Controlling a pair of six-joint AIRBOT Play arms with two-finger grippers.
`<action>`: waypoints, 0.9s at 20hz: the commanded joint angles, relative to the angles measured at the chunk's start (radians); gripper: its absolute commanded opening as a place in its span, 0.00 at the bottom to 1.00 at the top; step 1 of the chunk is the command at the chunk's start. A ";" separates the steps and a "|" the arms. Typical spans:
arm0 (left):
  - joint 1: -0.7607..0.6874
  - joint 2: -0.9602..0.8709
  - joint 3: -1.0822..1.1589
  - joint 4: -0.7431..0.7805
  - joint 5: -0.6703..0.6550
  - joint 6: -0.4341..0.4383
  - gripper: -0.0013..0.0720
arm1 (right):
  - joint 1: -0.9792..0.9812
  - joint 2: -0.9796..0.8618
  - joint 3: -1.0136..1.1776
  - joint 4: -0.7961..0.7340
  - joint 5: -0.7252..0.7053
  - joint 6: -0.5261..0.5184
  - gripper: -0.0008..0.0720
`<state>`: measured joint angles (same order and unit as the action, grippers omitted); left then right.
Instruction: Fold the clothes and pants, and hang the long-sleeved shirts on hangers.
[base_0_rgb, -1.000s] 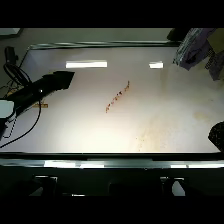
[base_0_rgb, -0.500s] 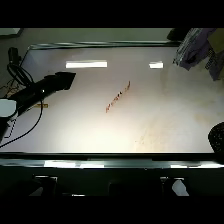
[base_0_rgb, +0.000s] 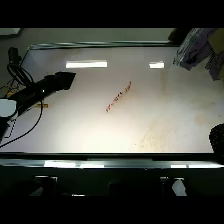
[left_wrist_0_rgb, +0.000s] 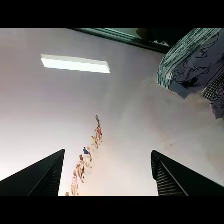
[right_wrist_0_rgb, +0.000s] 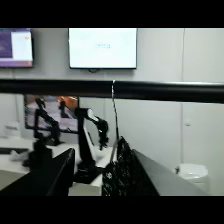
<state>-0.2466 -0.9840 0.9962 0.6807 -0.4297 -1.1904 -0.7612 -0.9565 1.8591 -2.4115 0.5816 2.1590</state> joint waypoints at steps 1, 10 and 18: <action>0.002 0.000 0.000 0.000 0.000 0.000 0.80 | 0.000 0.060 0.000 0.347 -0.117 0.029 0.61; 0.058 0.012 0.000 0.424 -0.292 -0.302 0.80 | 0.607 -0.256 -0.007 1.110 0.471 -0.963 0.48; 0.077 0.059 0.000 0.779 -0.638 -0.229 0.05 | 0.863 -0.215 -0.461 1.064 0.701 -0.832 0.13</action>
<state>-0.1749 -0.9398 0.9962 1.3624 -0.9886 -1.4586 0.0147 -1.1870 1.5475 -1.3460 1.2118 1.3033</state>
